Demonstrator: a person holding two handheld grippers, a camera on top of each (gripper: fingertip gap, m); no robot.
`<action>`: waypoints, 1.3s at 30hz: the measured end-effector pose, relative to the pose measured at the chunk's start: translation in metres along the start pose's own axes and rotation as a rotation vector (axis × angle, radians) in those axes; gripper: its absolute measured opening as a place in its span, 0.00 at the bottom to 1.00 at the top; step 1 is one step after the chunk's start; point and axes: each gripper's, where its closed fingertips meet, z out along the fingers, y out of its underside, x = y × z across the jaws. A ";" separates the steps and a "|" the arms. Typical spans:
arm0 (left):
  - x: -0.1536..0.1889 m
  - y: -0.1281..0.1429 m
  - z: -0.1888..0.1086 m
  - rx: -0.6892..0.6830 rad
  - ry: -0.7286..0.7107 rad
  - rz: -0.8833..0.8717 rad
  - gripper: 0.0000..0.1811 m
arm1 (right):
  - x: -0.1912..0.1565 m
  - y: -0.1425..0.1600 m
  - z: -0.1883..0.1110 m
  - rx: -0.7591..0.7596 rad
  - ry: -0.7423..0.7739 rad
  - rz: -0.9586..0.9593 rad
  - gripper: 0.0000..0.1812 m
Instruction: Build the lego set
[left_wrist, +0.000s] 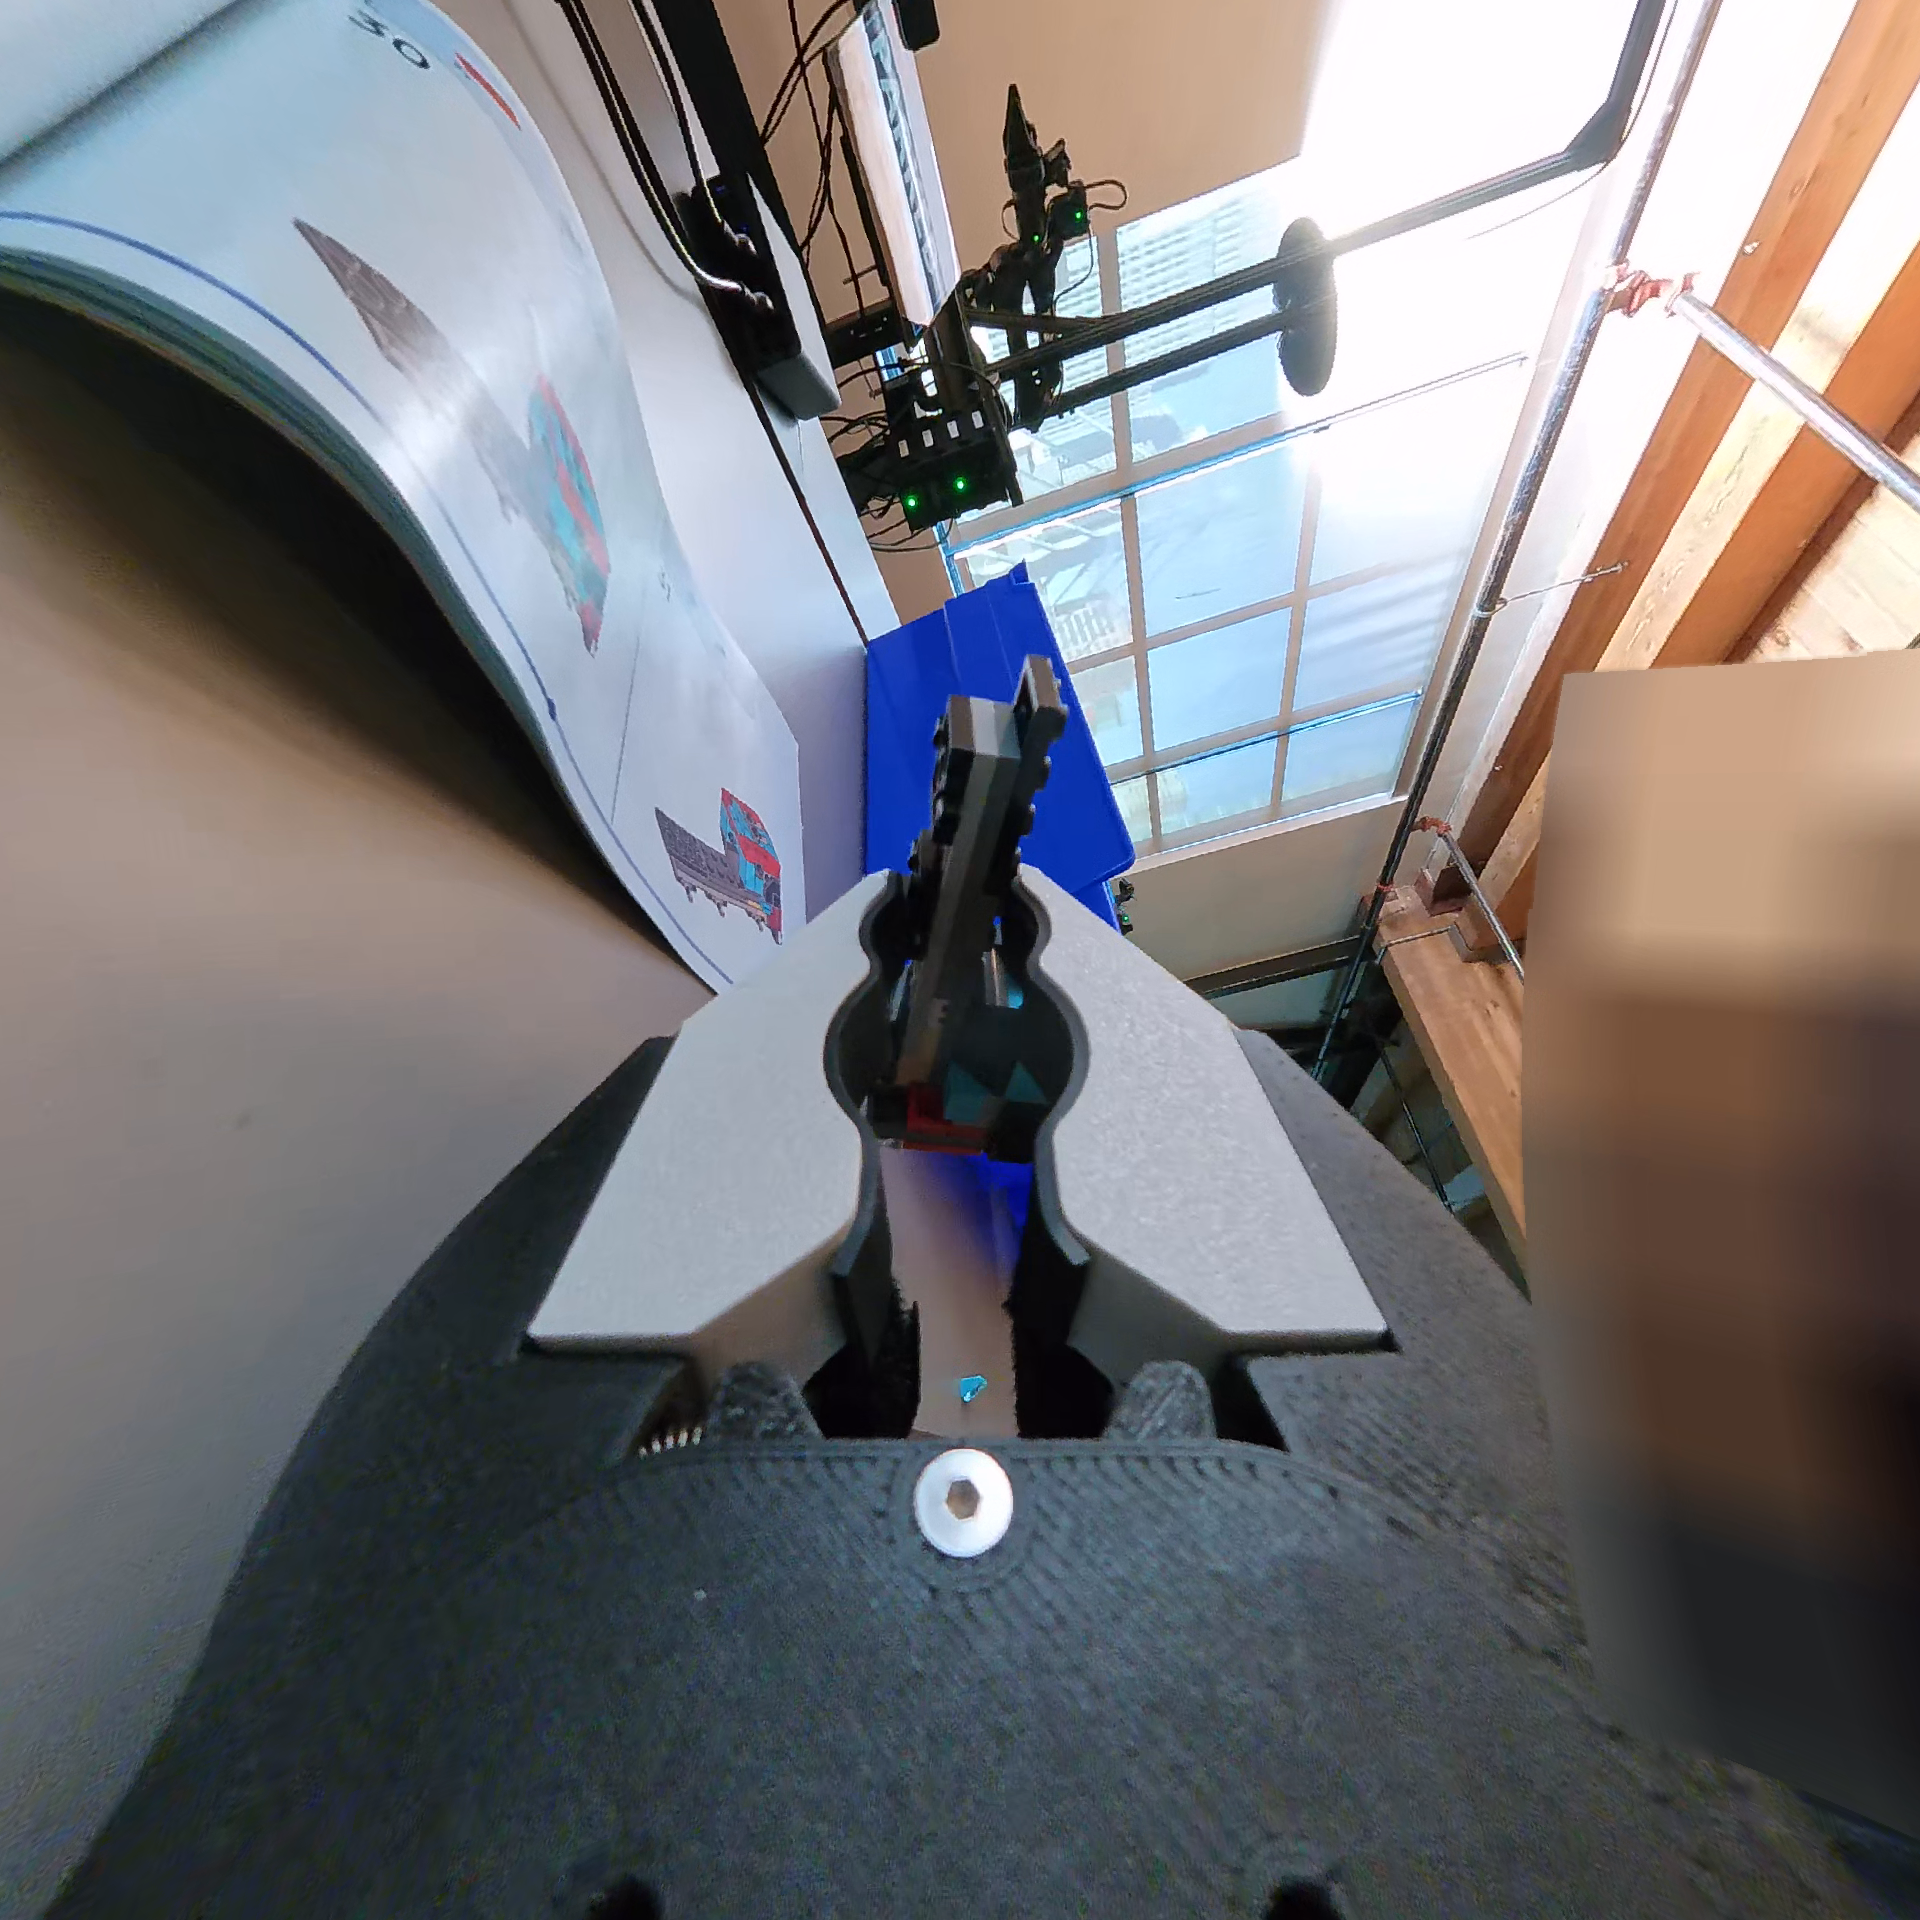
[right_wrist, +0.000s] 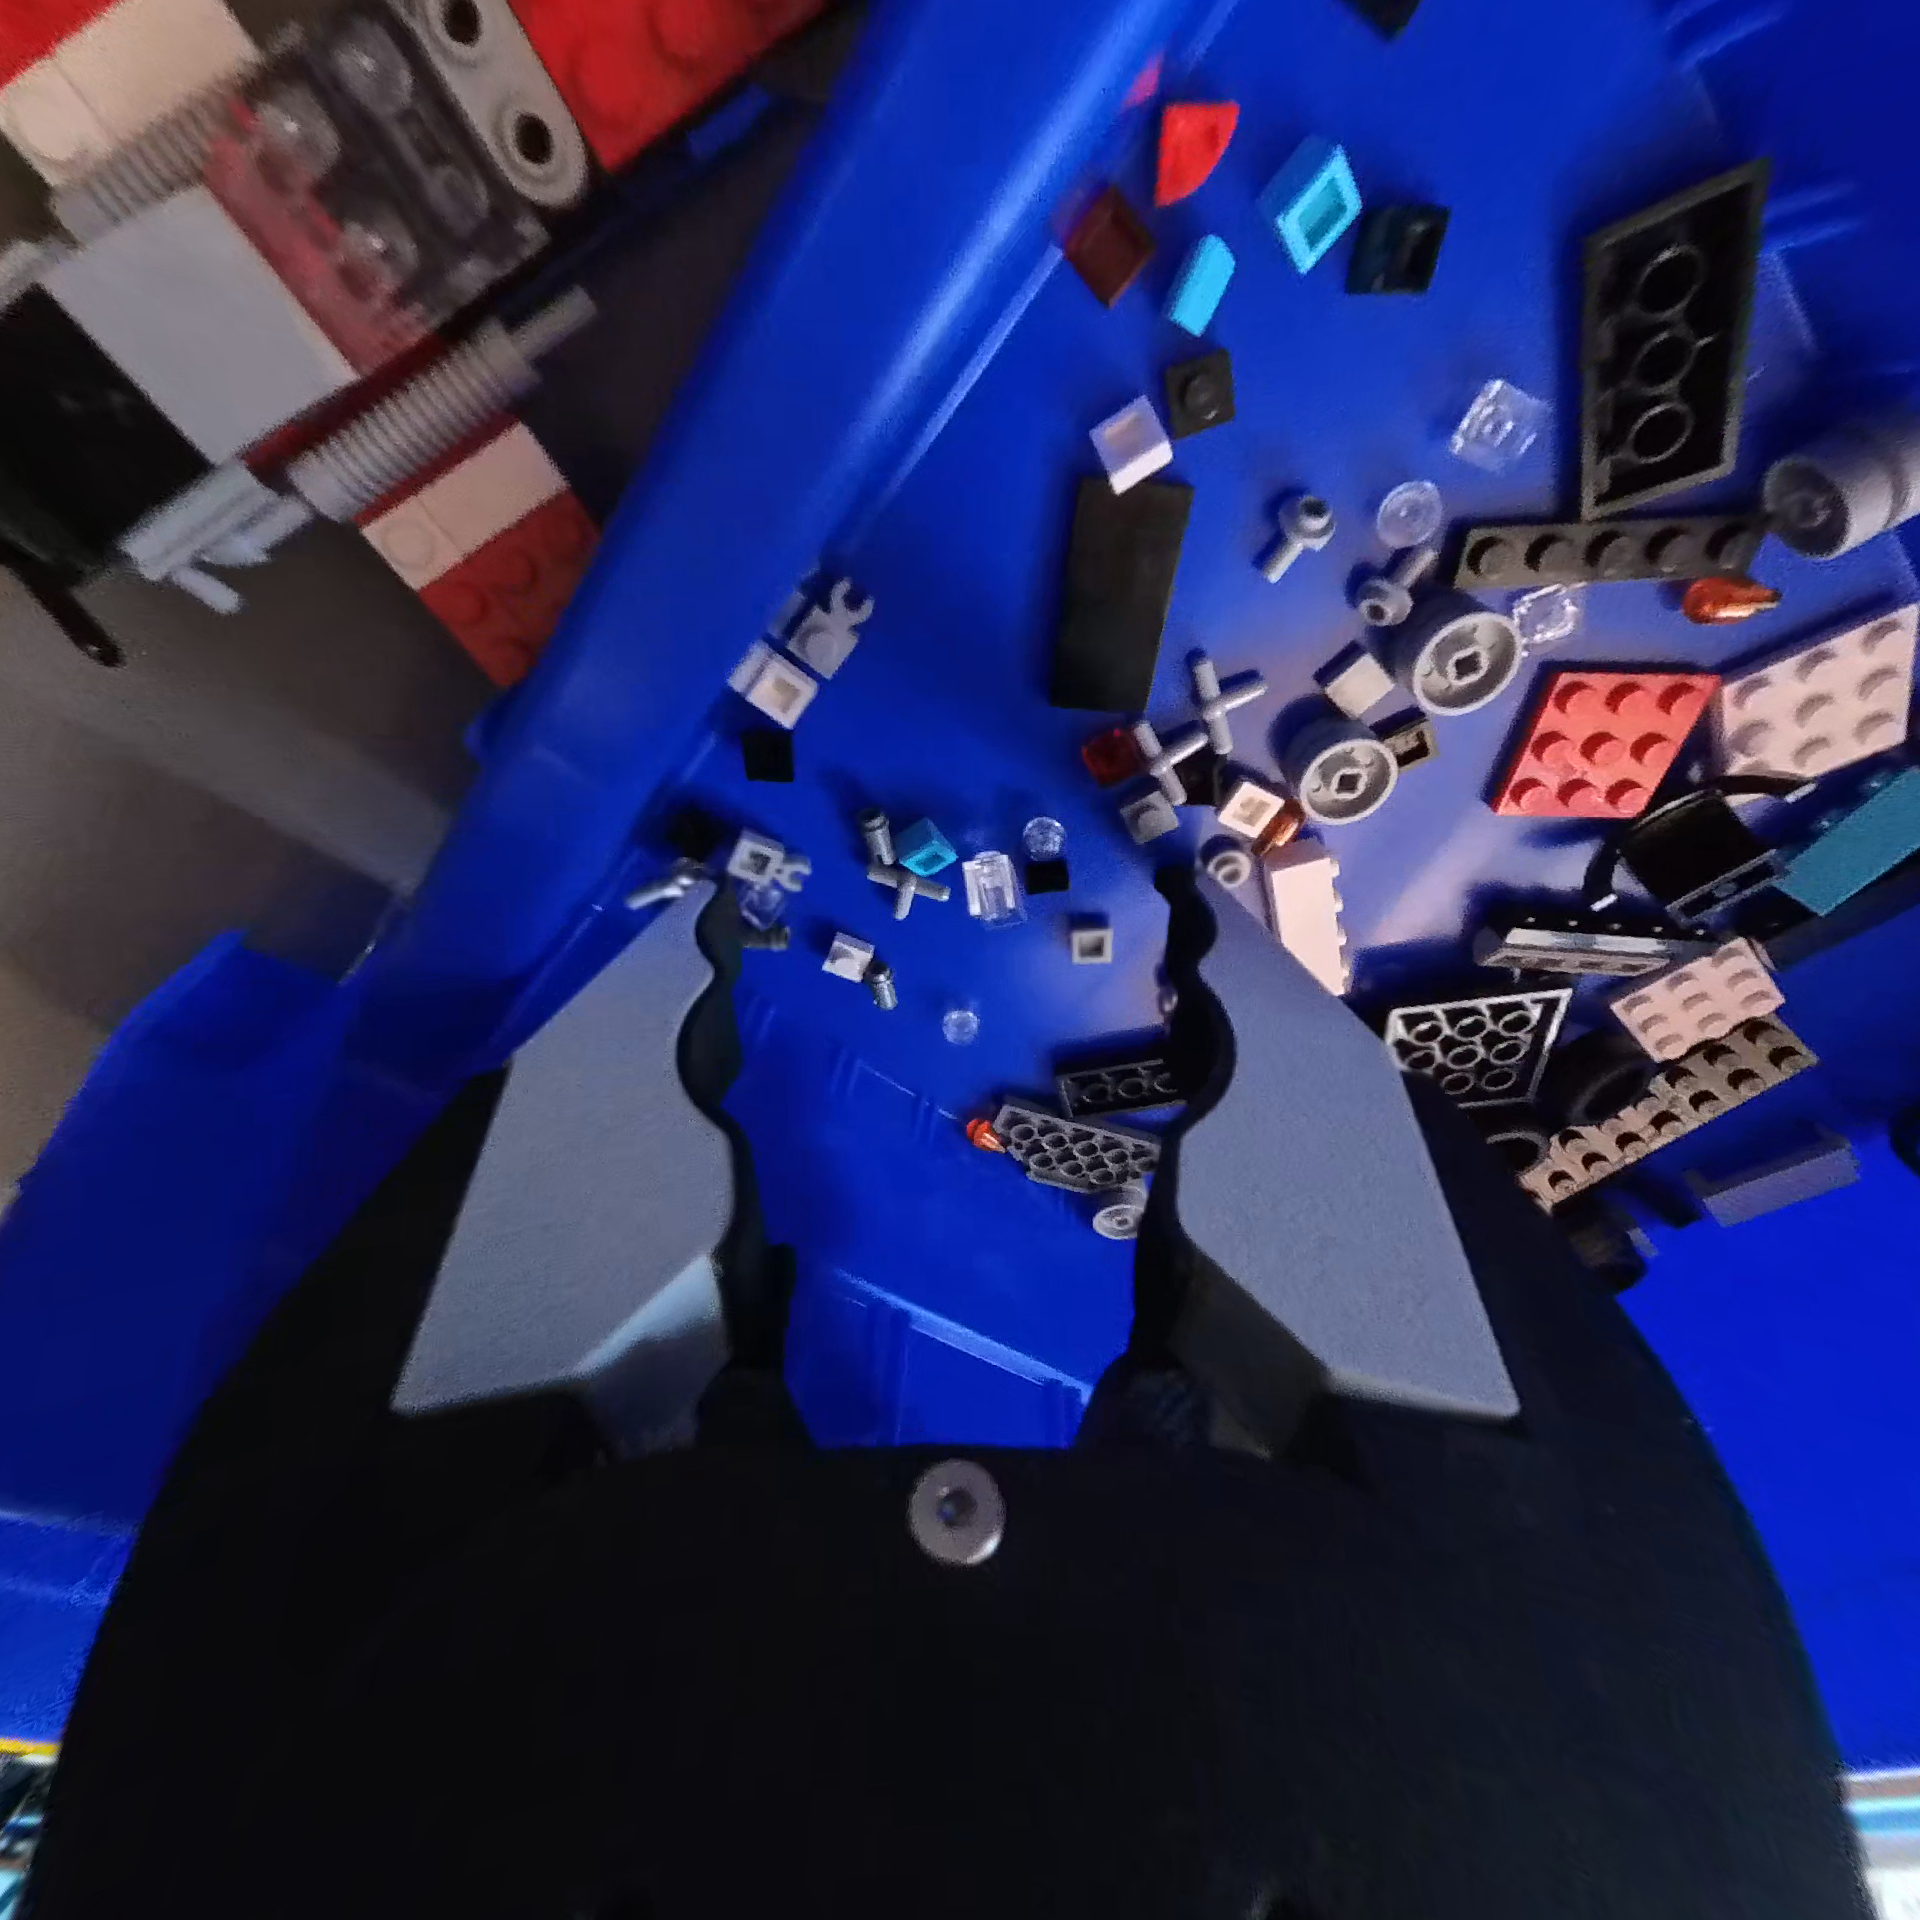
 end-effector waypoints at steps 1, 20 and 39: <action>0.000 0.000 0.000 -0.002 0.000 0.000 0.10 | 0.002 0.001 0.001 -0.003 0.010 0.002 0.47; 0.000 0.000 0.001 -0.004 -0.001 -0.003 0.10 | -0.003 -0.006 -0.005 0.075 -0.045 -0.046 0.56; -0.002 -0.002 0.001 0.001 -0.013 -0.006 0.10 | 0.026 0.002 -0.002 0.071 0.123 0.018 0.68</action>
